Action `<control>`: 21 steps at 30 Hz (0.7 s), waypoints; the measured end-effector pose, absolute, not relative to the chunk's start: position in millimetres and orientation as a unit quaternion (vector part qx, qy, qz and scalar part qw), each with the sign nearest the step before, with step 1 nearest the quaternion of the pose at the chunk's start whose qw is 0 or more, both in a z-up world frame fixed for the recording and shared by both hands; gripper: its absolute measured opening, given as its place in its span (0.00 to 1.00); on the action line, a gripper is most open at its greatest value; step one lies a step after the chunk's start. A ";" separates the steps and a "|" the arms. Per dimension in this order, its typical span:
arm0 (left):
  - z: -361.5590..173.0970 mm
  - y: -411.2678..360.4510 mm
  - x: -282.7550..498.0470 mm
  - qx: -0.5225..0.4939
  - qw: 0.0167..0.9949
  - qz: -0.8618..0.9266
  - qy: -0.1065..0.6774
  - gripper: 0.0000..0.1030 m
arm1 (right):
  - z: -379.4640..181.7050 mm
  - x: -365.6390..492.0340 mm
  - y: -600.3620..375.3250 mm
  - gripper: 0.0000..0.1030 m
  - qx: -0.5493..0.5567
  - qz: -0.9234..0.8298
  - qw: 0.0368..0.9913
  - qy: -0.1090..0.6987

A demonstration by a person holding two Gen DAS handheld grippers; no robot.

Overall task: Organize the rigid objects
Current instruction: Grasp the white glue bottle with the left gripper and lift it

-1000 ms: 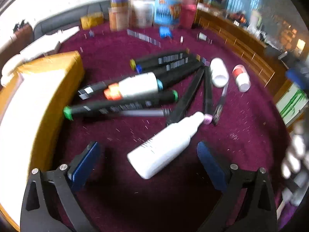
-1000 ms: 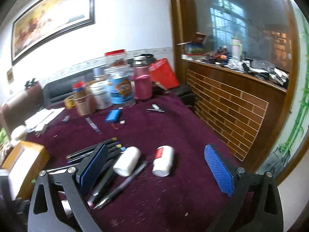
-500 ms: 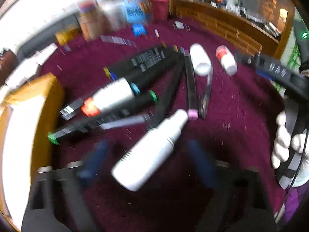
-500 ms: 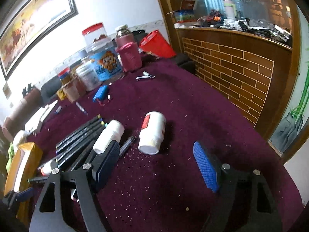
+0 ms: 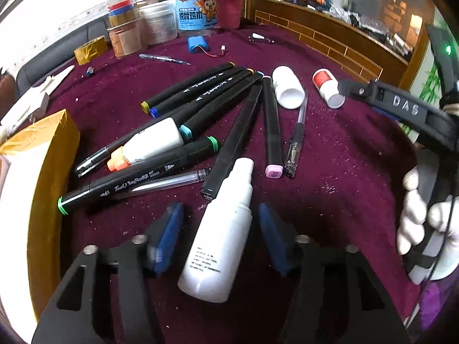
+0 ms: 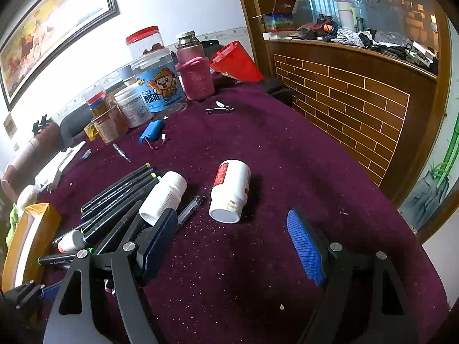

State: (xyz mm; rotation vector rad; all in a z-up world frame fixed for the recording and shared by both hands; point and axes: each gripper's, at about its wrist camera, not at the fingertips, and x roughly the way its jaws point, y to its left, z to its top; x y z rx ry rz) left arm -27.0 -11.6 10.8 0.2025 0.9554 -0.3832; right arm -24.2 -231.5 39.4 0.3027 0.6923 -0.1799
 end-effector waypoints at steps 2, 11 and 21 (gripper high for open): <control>12.7 -8.0 -27.1 0.081 0.867 -0.186 0.455 0.27 | 38.7 -23.2 -231.9 0.72 0.149 -0.088 0.924 0.340; 34.1 31.0 -39.2 -0.023 0.872 -0.186 0.452 0.27 | 32.1 -19.9 -236.6 0.72 0.164 -0.086 0.915 0.358; 15.2 19.4 -44.3 0.006 0.862 -0.188 0.471 0.27 | 49.6 -14.6 -219.5 0.72 0.108 -0.087 0.923 0.359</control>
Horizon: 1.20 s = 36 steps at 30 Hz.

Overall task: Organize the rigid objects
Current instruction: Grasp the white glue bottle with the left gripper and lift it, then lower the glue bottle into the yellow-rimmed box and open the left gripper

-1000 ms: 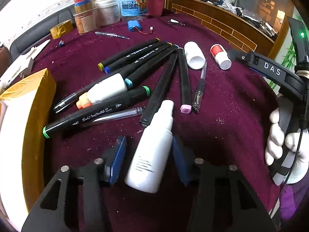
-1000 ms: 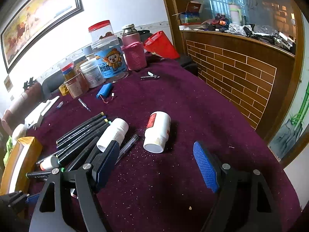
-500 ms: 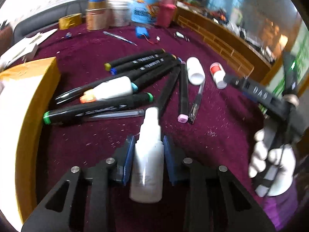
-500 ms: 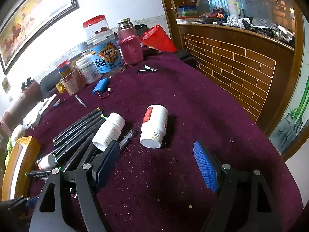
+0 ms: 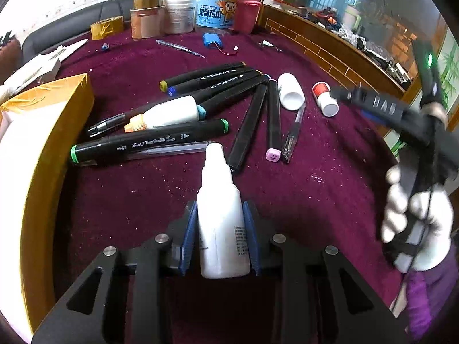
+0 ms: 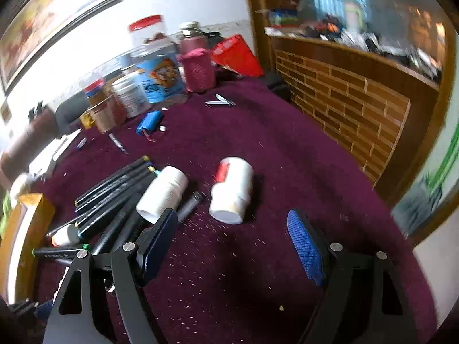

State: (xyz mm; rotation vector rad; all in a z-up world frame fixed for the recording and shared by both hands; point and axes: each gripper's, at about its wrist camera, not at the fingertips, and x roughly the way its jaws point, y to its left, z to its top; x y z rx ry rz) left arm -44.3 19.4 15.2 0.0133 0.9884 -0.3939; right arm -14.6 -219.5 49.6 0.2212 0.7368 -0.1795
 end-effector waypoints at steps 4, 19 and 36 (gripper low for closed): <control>14.8 17.0 -45.1 0.011 0.867 -0.184 0.462 0.27 | 66.3 8.5 -203.9 0.72 0.095 -0.039 0.918 0.384; 24.5 33.8 -50.7 -0.038 0.864 -0.214 0.454 0.26 | 30.6 79.1 -189.3 0.30 0.116 -0.008 0.863 0.492; 70.9 103.0 -70.8 -0.091 0.890 -0.192 0.404 0.26 | 100.0 23.8 -126.3 0.30 0.177 0.148 0.864 0.449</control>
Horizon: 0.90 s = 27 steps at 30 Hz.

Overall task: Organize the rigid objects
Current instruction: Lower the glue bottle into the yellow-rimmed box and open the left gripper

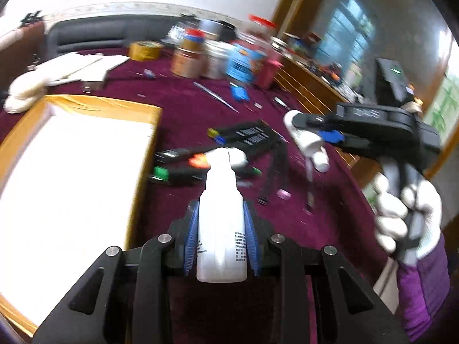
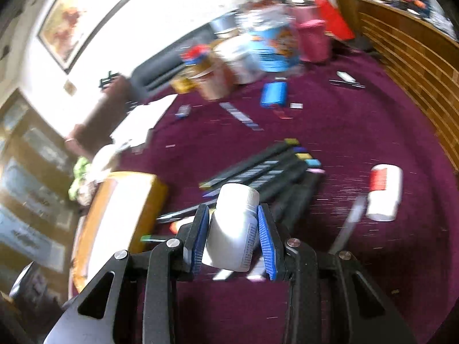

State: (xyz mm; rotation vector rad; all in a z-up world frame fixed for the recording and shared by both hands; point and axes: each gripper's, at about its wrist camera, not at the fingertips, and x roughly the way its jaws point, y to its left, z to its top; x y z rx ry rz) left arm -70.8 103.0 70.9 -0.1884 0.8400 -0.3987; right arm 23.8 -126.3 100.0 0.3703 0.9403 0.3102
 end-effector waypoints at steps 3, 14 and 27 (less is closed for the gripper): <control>73.9 130.3 -63.2 -0.101 0.898 -0.159 0.398 0.26 | 104.0 26.4 -87.3 0.30 0.177 0.191 0.852 0.453; 51.7 207.0 -17.7 -0.105 0.902 -0.077 0.412 0.26 | 76.8 68.5 37.6 0.30 0.149 0.232 0.822 0.498; 38.5 205.7 20.8 -0.117 0.877 -0.102 0.454 0.46 | 60.3 92.5 72.7 0.35 0.099 0.192 0.837 0.503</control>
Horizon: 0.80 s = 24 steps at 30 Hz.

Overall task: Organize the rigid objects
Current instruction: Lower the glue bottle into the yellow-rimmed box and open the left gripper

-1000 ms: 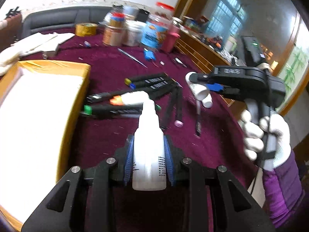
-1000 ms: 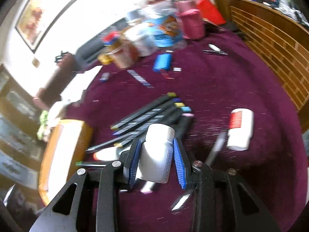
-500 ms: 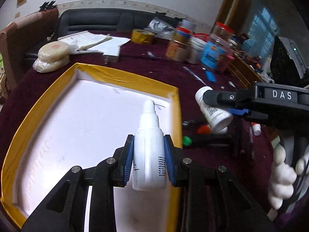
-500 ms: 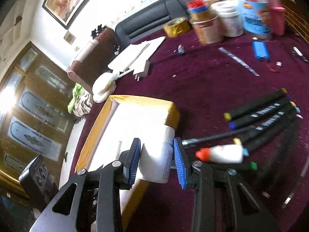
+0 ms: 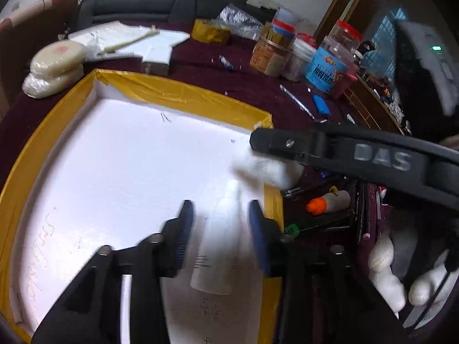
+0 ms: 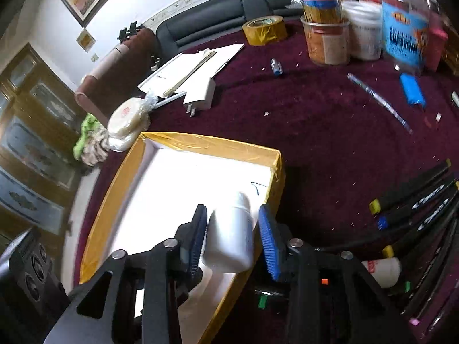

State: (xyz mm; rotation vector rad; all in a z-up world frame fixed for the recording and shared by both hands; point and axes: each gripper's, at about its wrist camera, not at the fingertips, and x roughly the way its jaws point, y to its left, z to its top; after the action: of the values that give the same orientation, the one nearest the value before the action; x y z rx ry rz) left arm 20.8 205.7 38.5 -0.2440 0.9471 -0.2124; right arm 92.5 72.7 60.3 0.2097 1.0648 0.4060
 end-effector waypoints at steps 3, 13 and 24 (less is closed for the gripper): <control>31.1 206.7 31.7 -0.125 0.861 -0.116 0.479 0.55 | 67.6 89.7 72.2 0.40 0.097 0.194 0.844 0.490; 15.1 240.3 24.3 -0.222 0.841 -0.117 0.480 0.61 | 71.1 70.7 49.9 0.45 0.122 0.198 0.849 0.474; 20.0 222.7 -16.8 -0.207 0.857 -0.059 0.468 0.81 | 64.9 28.2 7.7 0.44 0.149 0.206 0.851 0.460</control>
State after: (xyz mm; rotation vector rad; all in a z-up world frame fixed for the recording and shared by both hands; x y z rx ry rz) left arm -16.8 222.7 20.0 -0.4354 0.9835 -0.1240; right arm 28.2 7.7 64.9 0.3141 0.9688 0.4343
